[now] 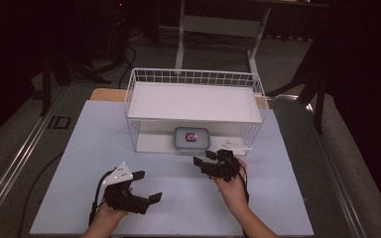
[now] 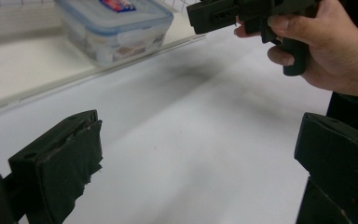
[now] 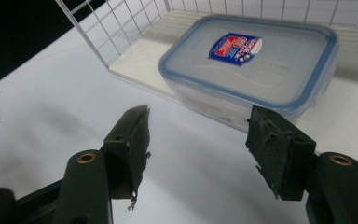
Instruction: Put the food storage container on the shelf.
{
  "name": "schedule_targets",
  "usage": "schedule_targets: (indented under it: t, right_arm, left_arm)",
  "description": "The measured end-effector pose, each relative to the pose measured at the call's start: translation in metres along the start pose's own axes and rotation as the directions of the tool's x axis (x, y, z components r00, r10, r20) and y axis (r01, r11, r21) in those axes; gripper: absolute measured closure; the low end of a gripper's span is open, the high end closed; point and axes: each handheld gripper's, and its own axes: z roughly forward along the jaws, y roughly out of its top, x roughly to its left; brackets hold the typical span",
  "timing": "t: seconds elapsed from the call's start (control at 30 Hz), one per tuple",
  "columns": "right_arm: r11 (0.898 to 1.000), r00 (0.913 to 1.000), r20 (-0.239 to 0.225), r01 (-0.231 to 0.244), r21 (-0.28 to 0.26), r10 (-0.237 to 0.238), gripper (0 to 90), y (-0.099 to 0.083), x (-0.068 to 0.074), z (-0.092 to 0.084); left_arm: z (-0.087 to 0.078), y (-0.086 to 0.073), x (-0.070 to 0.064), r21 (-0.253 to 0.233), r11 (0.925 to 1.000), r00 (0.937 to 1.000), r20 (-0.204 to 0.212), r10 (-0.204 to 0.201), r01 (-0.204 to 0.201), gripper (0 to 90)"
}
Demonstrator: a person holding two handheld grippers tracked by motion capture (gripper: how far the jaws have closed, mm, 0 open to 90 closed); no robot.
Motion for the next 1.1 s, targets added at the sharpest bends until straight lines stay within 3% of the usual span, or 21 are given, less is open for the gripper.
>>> schedule_targets:
  t: [0.1, 0.17, 0.2, 0.27, 0.33, 0.4, 0.5, 0.57, 1.1]
  right_arm:
    - [1.0, 0.9999, 0.01, -0.003, 0.002, 0.003, 43.5, -0.002, -0.001, 0.001]
    - [1.0, 0.9998, 0.021, -0.007, 0.015, 0.007, 51.1, -0.006, -0.002, 0.005]
    - [1.0, 0.9998, 0.021, -0.007, 0.015, 0.007, 51.1, -0.006, -0.002, 0.005]
    - [0.999, 0.9999, 0.015, -0.008, 0.032, 0.007, 59.5, -0.008, -0.003, 0.009]
    - [0.997, 0.9993, -0.001, -0.036, 0.062, 0.036, 67.2, -0.01, -0.006, 0.016]
    - [0.997, 0.9992, -0.002, -0.041, 0.072, 0.041, 69.6, -0.011, -0.007, 0.018]
    - [0.994, 0.9987, 0.01, -0.051, 0.093, 0.05, 82.4, -0.013, -0.008, 0.027]
    - [0.995, 0.9981, 0.044, -0.047, 0.092, 0.043, 88.6, -0.013, -0.008, 0.031]
    - [0.996, 0.9987, 0.05, -0.011, 0.088, 0.007, 90.0, 0.002, -0.004, 0.052]
  left_arm:
    - [-0.003, -0.003, 0.002, 0.001, 0.9999, 0.9998, -0.015, 0.011, -0.011, 1.7]
    - [-0.007, -0.008, 0.006, -0.008, 0.9993, 0.998, -0.052, 0.037, -0.038, 1.6]
    - [-0.007, -0.008, 0.006, -0.008, 0.9993, 0.998, -0.052, 0.037, -0.038, 1.7]
    - [-0.008, -0.011, 0.008, -0.02, 0.9985, 0.996, -0.075, 0.049, -0.051, 1.7]
    - [-0.007, -0.016, 0.009, -0.032, 0.9991, 0.998, -0.058, 0.027, -0.029, 1.7]
    - [-0.006, -0.017, 0.008, -0.032, 0.9989, 0.998, -0.055, 0.032, -0.033, 1.7]
    - [0.001, -0.021, 0.004, -0.007, 0.9977, 0.9967, -0.046, 0.067, -0.067, 1.7]
    - [0.003, -0.021, 0.004, -0.006, 0.997, 0.996, -0.046, 0.077, -0.077, 1.7]
    - [-0.002, -0.018, 0.002, -0.097, 0.9901, 0.9936, -0.059, 0.097, -0.102, 1.7]
